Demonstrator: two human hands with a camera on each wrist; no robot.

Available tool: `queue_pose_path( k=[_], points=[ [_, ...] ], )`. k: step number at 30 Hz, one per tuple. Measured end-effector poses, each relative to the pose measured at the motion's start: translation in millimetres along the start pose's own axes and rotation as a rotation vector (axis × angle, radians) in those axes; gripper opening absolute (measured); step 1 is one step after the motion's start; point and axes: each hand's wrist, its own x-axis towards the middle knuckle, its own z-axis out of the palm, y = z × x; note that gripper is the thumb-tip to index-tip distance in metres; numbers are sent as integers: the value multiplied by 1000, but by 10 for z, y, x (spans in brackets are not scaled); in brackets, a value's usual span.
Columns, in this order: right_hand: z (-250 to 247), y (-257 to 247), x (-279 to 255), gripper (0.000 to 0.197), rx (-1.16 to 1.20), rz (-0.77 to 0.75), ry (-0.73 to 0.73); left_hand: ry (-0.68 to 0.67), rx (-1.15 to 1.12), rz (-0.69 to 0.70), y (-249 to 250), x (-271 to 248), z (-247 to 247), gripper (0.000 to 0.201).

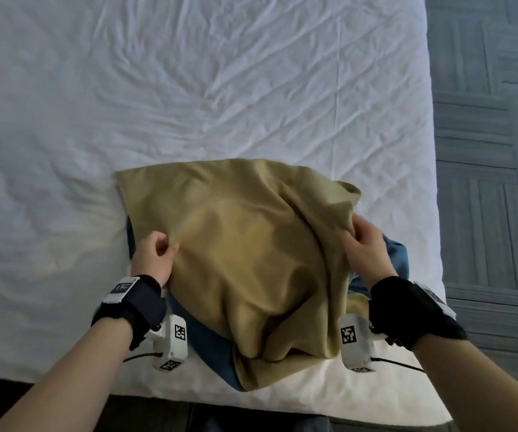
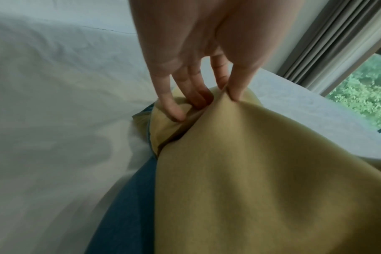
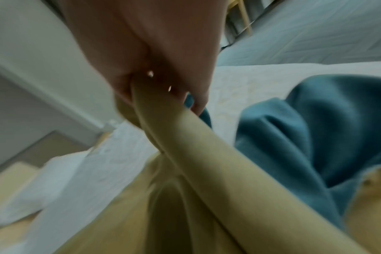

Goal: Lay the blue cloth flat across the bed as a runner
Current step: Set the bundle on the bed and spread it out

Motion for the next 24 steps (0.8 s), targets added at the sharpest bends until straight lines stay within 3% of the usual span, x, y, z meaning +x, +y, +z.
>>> queue_pose_path(
  k=[2, 5, 8, 11, 14, 18, 20, 24],
  points=[
    [114, -252, -157, 34, -65, -155, -344, -9, -84, -29, 39, -4, -66, 21],
    [427, -261, -481, 30, -614, -334, -879, -37, -223, -123, 95, -65, -171, 27],
    [623, -17, -787, 32, -1265, -416, -1006, -40, -360, -115, 169, -161, -278, 36],
    [564, 175, -965, 29, -1507, -432, -992, -88, -403, -66, 259, -282, -294, 44],
    [434, 294, -1030, 28, -1236, -274, -923, -208, -248, 24, 318, -434, -178, 51],
    [364, 171, -857, 70, -402, 60, -425, -396, 18, 140, 295, -688, 103, 54],
    [399, 87, -692, 81, -67, 174, -270, -436, 180, 226, 252, -805, 212, 55],
    [625, 65, -495, 62, 137, 289, -135, -460, 181, 284, 129, -902, 205, 49]
  ],
)
